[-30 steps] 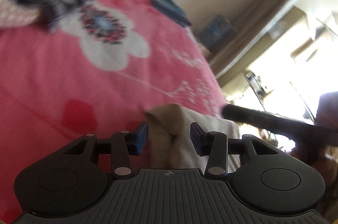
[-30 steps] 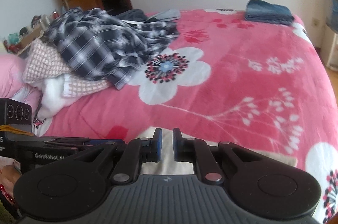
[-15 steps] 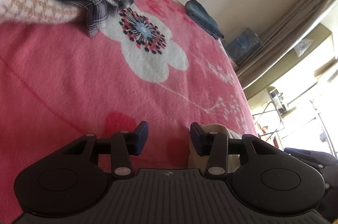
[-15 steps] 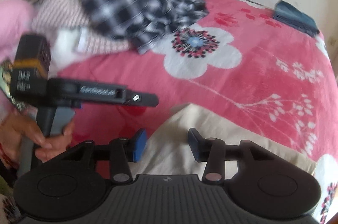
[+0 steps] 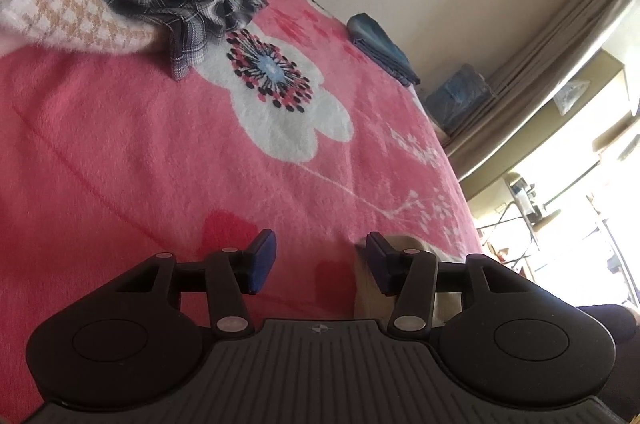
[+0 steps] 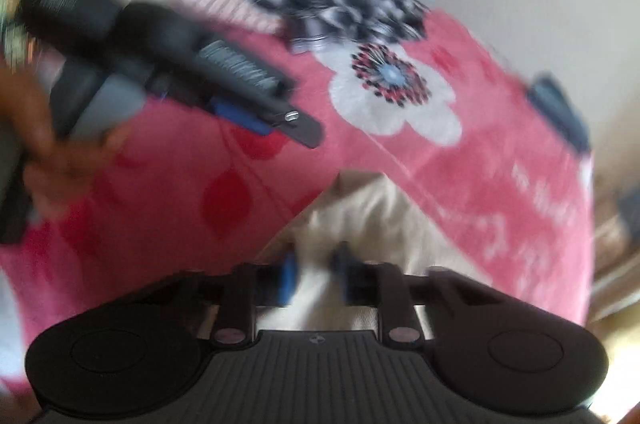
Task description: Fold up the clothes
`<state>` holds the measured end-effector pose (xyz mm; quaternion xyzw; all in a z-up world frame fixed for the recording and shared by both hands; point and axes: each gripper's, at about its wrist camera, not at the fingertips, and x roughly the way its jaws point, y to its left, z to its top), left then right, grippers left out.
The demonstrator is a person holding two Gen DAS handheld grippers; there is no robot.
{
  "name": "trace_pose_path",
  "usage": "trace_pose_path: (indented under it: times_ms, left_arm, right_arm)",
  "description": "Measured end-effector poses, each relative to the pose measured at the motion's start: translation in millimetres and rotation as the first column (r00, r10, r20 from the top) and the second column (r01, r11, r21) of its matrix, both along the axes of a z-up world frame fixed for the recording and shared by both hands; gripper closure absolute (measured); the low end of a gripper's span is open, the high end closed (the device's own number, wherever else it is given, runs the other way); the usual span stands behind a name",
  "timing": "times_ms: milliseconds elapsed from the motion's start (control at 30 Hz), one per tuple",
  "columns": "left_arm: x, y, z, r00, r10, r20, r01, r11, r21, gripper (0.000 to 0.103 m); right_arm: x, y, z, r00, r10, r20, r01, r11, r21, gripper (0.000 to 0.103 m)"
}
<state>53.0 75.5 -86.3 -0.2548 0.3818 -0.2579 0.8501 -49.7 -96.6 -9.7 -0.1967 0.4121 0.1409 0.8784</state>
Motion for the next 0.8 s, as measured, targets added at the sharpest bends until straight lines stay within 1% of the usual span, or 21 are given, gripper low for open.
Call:
trace_pose_path:
  times_ms: [33,100,133,200,267,367,433,467,500,533,600,633,667,700,733,767,800]
  left_arm:
    - [-2,0,-1,1.000,-0.008,0.000,0.008,1.000,-0.002,0.051]
    - [-4,-2,-3,1.000,-0.025,-0.004,0.025,1.000,-0.011,0.050]
    - [-5,-3,-5,0.999,-0.036,-0.008,0.036,0.999,-0.022,0.049]
    - [-4,-8,-9,0.998,-0.065,-0.025,0.064,0.997,-0.044,0.049]
    - [-3,-13,-11,0.995,-0.091,-0.034,0.089,0.995,-0.053,0.049]
    - [-1,-19,-12,0.991,-0.127,-0.029,0.125,0.990,-0.072,0.049]
    - [-2,-24,-9,0.989,-0.149,-0.003,0.149,0.986,-0.079,0.050]
    - [-4,-28,-5,0.986,-0.167,0.027,0.168,0.984,-0.059,0.052]
    - [-6,-34,-2,0.981,-0.184,0.064,0.186,0.982,-0.022,0.055]
    - [-9,-40,2,0.973,-0.204,0.104,0.203,0.979,0.018,0.063]
    - [-18,-52,9,0.947,-0.254,0.199,0.237,0.966,0.105,0.069]
    - [-23,-58,12,0.929,-0.280,0.243,0.250,0.957,0.149,0.084]
    - [-27,-64,16,0.907,-0.308,0.286,0.260,0.946,0.194,0.094]
    - [-32,-70,19,0.881,-0.342,0.328,0.271,0.932,0.243,0.095]
    - [-39,-77,20,0.842,-0.391,0.371,0.288,0.908,0.303,0.098]
    - [-47,-83,21,0.792,-0.450,0.411,0.307,0.877,0.369,0.100]
    - [-55,-89,21,0.737,-0.509,0.444,0.319,0.842,0.435,0.100]
  right_arm:
    - [-1,-10,6,0.999,-0.042,-0.001,0.042,0.997,0.067,0.097]
    - [-4,-30,17,0.992,-0.124,-0.012,0.124,0.972,0.198,0.098]
    - [-6,-40,21,0.987,-0.161,-0.019,0.160,0.952,0.262,0.098]
    - [-11,-60,27,0.973,-0.229,-0.037,0.226,0.899,0.375,0.098]
    - [-17,-74,28,0.957,-0.284,-0.054,0.276,0.847,0.453,0.098]
    - [-24,-90,28,0.936,-0.341,-0.085,0.330,0.769,0.547,0.098]
    - [-27,-98,27,0.922,-0.370,-0.111,0.359,0.716,0.598,0.098]
    - [-27,-102,26,0.918,-0.378,-0.122,0.368,0.691,0.622,0.098]
    - [-28,-104,25,0.914,-0.384,-0.130,0.373,0.671,0.641,0.098]
    - [-28,-106,24,0.912,-0.387,-0.136,0.375,0.654,0.657,0.098]
    - [-30,-110,21,0.907,-0.395,-0.148,0.380,0.613,0.693,0.098]
    - [-32,-113,20,0.904,-0.398,-0.155,0.380,0.585,0.716,0.098]
    - [-35,-116,19,0.902,-0.399,-0.162,0.380,0.558,0.738,0.098]
    - [-37,-119,18,0.900,-0.402,-0.170,0.381,0.532,0.756,0.098]
    - [-38,-123,17,0.896,-0.405,-0.180,0.384,0.506,0.773,0.098]
    - [-39,-126,15,0.893,-0.408,-0.190,0.387,0.482,0.786,0.098]
    - [-40,-129,14,0.889,-0.412,-0.201,0.393,0.459,0.797,0.098]
